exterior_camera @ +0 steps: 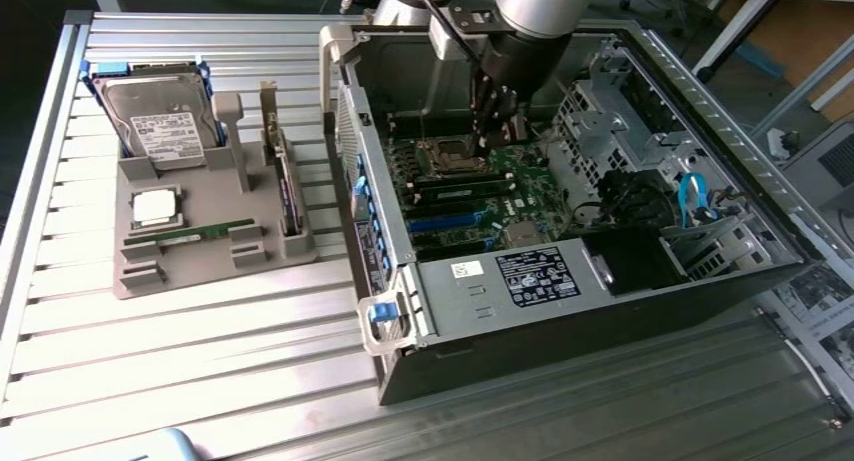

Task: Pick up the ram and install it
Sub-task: 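Press down the ram until it locks into place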

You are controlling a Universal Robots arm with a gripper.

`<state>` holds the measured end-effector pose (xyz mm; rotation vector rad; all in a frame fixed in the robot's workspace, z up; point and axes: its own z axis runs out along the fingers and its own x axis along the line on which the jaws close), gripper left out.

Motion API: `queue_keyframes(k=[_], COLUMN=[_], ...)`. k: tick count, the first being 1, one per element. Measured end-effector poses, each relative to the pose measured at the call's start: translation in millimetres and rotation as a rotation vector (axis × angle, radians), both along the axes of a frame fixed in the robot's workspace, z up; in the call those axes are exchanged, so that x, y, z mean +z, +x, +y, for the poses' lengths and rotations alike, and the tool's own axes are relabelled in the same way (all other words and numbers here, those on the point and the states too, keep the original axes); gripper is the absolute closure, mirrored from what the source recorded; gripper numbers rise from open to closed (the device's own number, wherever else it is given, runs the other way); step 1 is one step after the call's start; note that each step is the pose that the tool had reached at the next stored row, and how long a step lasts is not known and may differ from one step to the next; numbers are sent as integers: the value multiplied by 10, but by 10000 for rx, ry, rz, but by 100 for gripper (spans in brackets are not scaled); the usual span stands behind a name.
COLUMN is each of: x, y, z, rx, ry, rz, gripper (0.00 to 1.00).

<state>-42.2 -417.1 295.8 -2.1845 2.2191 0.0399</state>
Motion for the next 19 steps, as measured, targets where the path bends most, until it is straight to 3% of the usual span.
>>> queue_keyframes(k=[7,16,19], x=[53,65,85], y=[130,422,494], z=[0,0,0], rx=[1,-1,1], ry=[25,100,107], rz=[24,176,197], gripper=[89,89,89])
